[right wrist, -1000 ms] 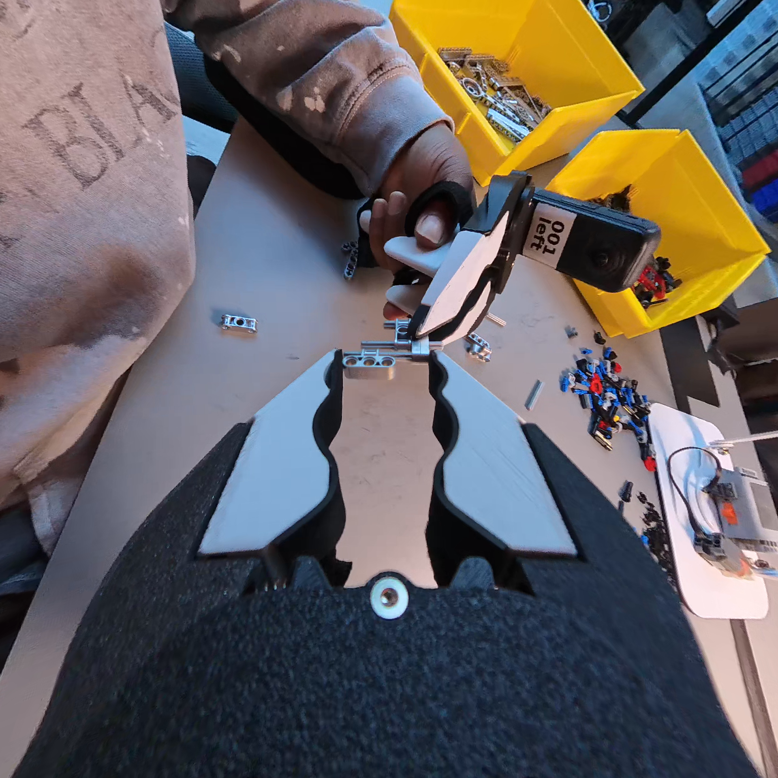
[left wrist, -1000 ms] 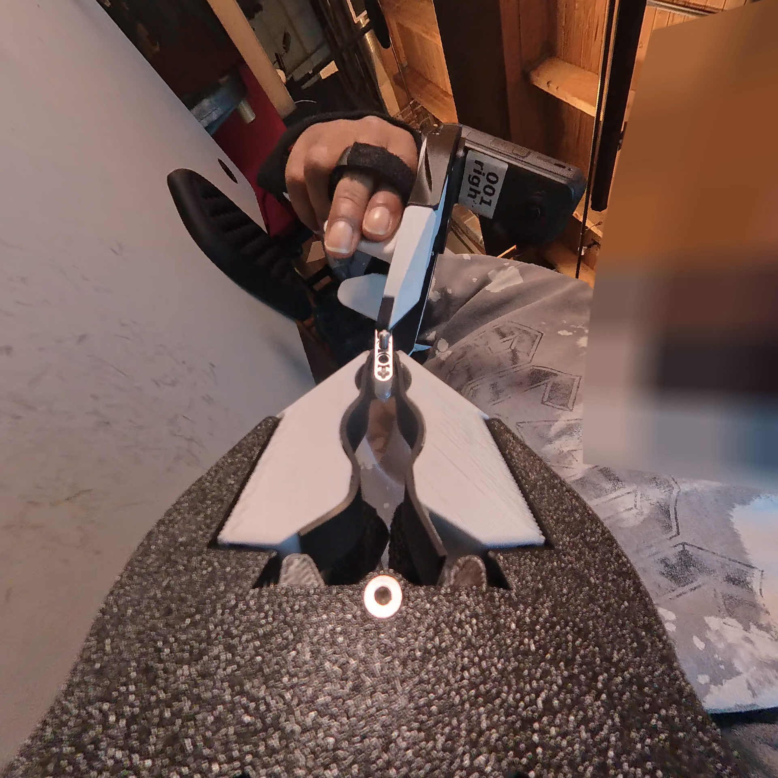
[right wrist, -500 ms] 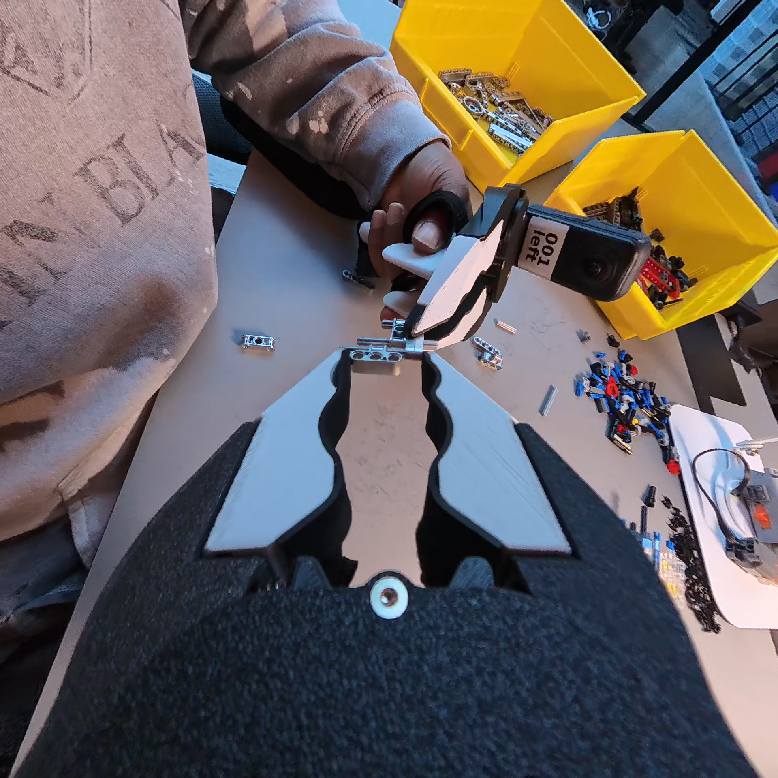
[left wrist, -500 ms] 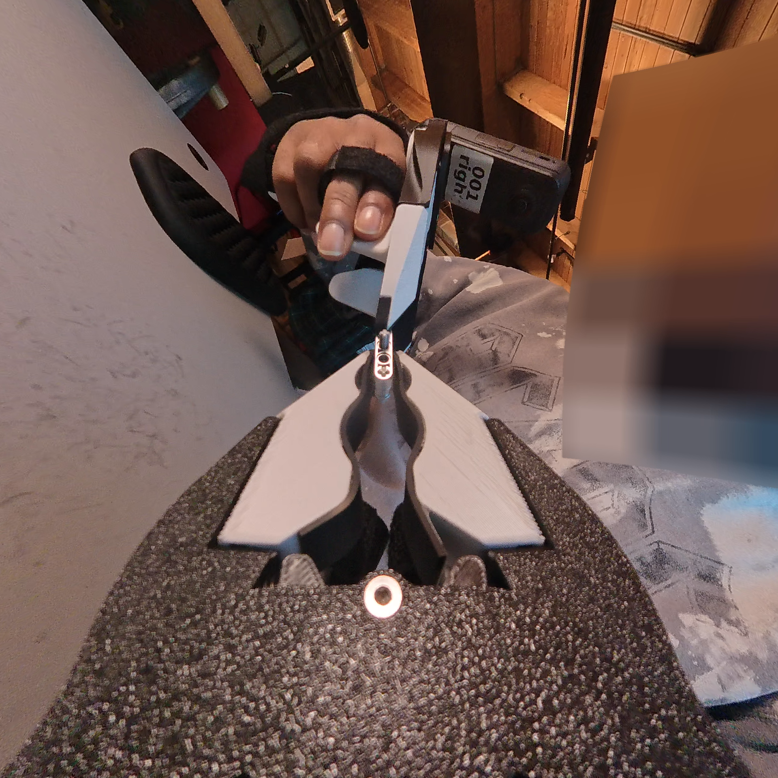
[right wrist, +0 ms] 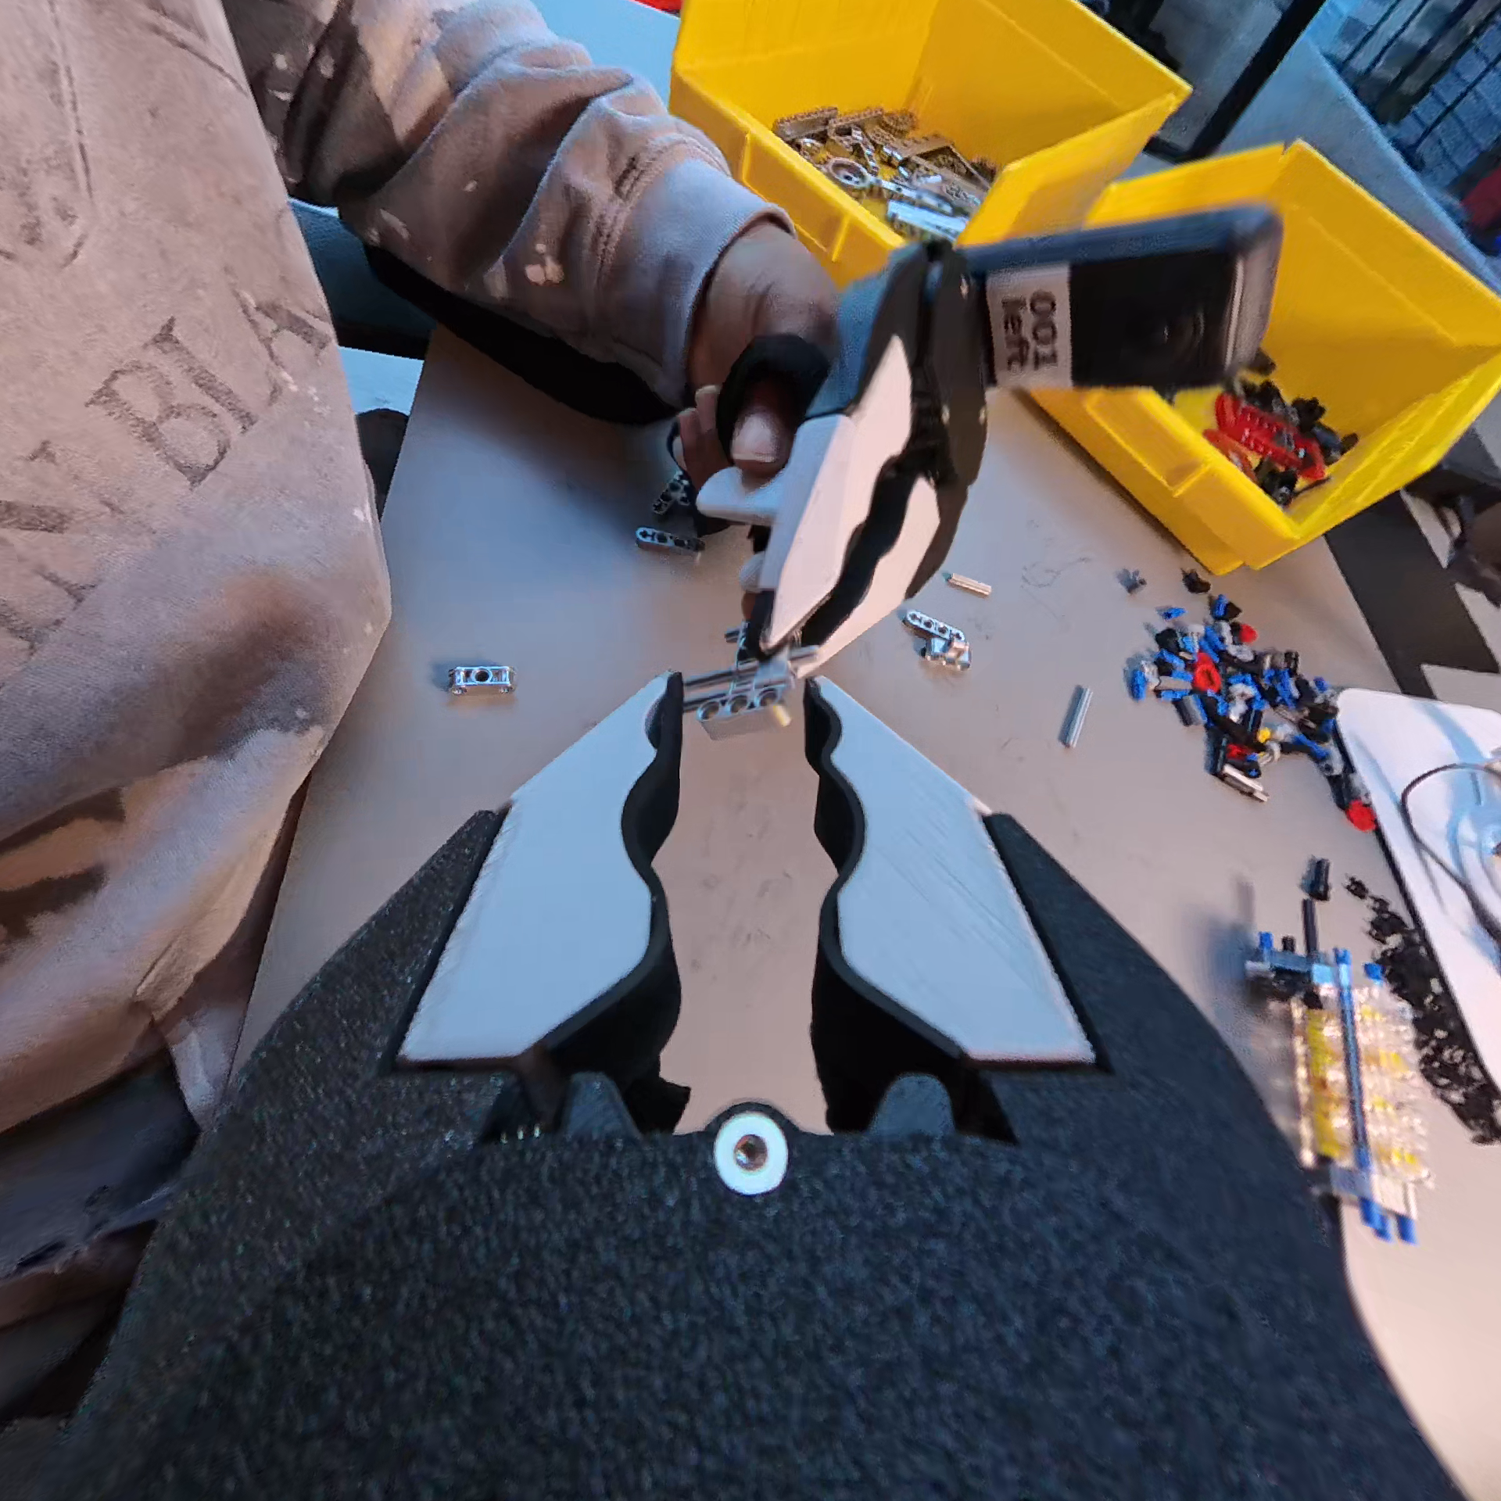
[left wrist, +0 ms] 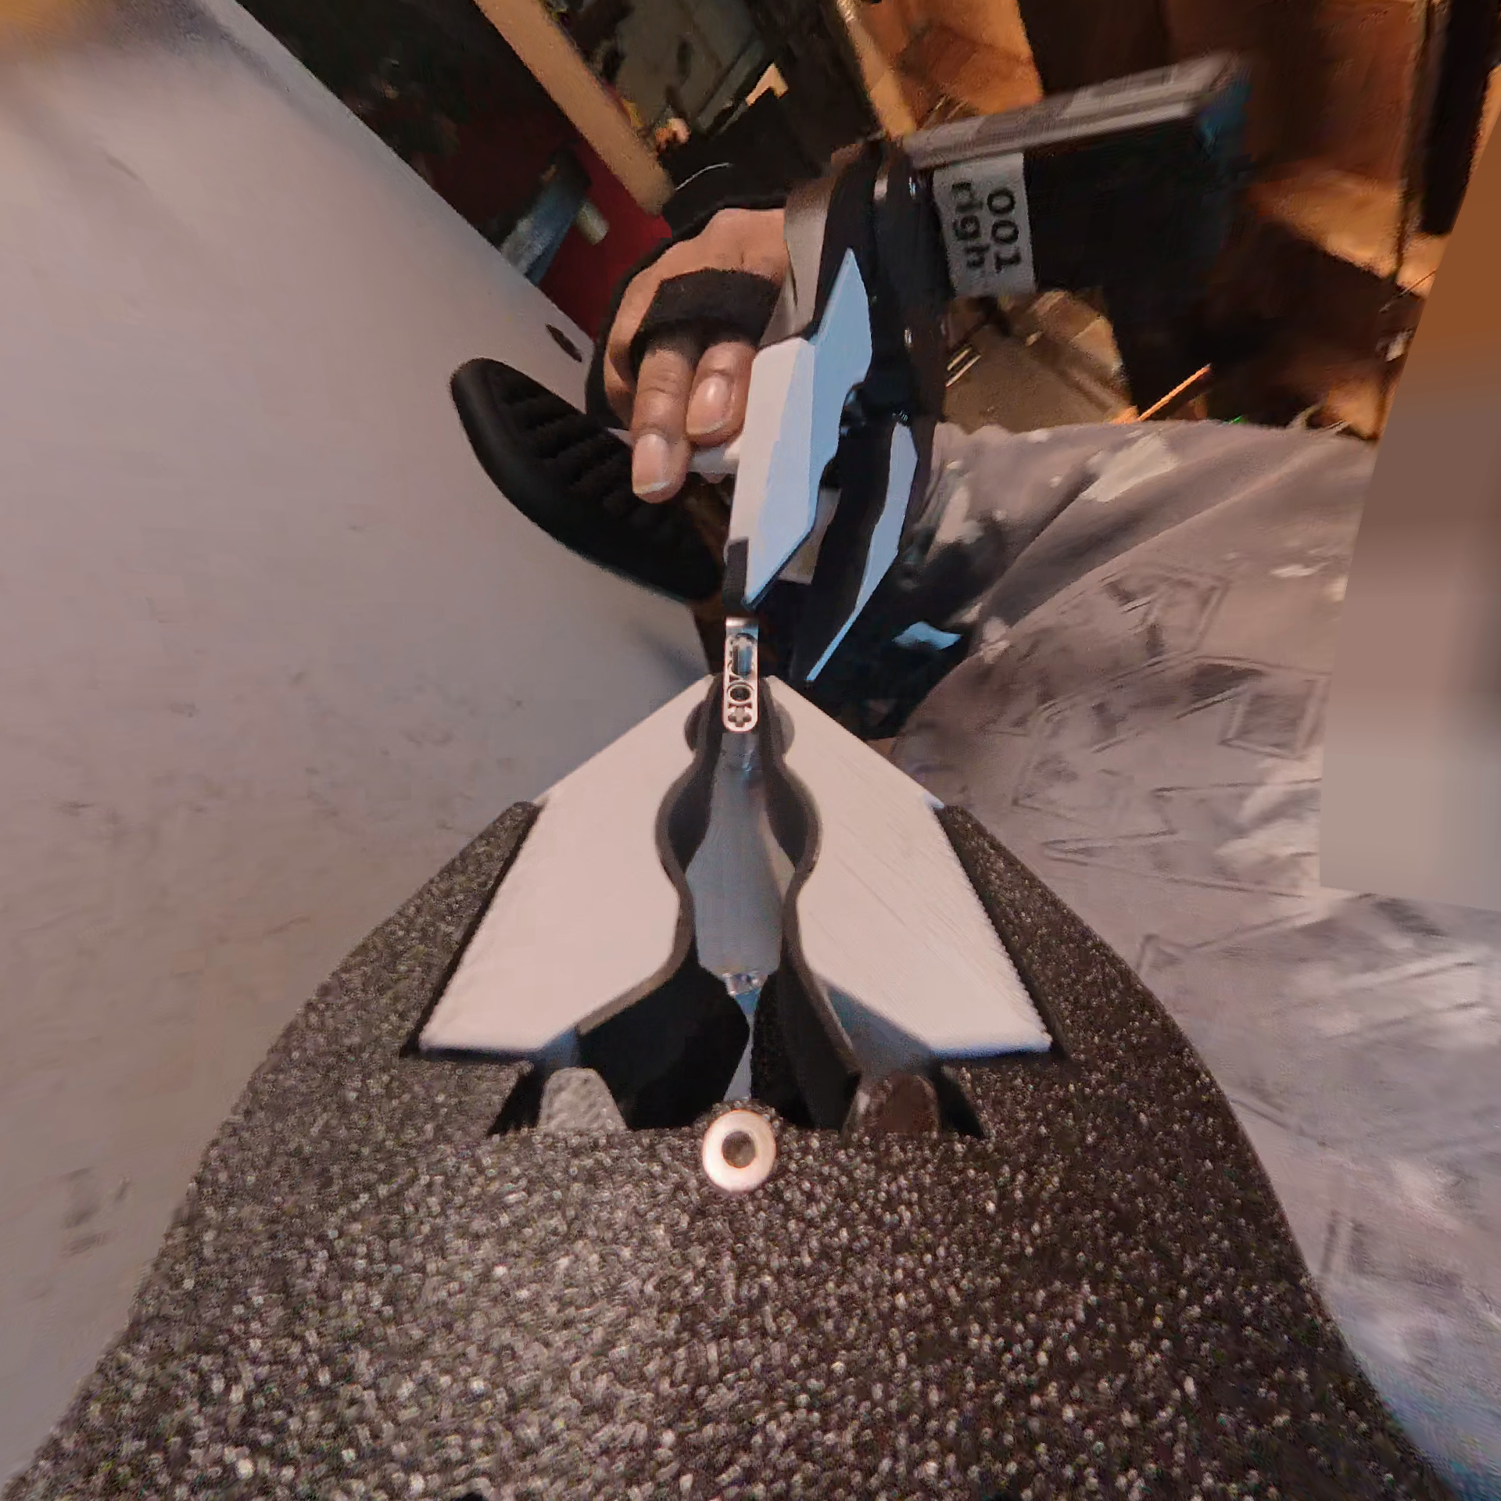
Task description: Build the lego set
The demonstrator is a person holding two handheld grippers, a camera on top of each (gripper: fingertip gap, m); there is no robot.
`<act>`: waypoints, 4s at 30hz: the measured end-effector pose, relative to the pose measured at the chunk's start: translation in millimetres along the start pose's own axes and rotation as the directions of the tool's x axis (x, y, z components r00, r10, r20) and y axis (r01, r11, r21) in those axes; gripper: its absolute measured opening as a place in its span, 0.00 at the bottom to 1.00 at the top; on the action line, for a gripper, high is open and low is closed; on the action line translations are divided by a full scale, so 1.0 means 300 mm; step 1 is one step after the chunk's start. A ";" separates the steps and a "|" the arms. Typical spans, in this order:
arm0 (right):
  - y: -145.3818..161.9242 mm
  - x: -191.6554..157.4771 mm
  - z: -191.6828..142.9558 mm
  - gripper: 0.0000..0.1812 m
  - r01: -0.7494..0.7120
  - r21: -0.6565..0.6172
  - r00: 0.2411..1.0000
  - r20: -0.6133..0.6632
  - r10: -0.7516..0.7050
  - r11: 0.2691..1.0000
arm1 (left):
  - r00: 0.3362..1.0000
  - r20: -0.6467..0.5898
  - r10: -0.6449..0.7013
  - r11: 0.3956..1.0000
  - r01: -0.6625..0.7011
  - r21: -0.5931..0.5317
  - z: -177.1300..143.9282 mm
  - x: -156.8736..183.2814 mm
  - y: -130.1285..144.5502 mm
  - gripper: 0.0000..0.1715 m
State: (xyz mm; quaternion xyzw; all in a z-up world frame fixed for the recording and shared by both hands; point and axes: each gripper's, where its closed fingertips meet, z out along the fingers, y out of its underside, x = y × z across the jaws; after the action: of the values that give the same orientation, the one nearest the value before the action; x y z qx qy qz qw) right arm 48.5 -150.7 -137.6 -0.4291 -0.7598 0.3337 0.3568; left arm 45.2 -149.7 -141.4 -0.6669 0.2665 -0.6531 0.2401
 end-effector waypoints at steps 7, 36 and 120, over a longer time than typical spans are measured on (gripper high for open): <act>0.084 0.020 0.034 0.09 -0.192 -0.116 0.980 0.021 0.196 0.974 | 0.841 0.325 0.432 0.896 -0.362 -0.256 0.007 -0.106 0.046 0.03; 0.193 0.009 0.130 0.02 -0.097 -0.472 0.979 0.112 0.169 0.876 | 0.698 0.358 0.621 0.766 -0.442 -0.467 -0.008 -0.194 0.118 0.03; 0.186 -0.012 0.118 0.03 -0.057 -0.510 0.990 0.085 0.116 0.858 | 0.630 0.323 0.706 0.657 -0.413 -0.631 0.010 -0.188 0.130 0.03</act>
State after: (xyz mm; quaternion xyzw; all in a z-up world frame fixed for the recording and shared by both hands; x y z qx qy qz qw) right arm 43.6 -138.1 -202.3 -0.5219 -0.8193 0.1622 0.1731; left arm 46.2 -141.0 -209.5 -0.7381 0.5470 -0.2289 0.3219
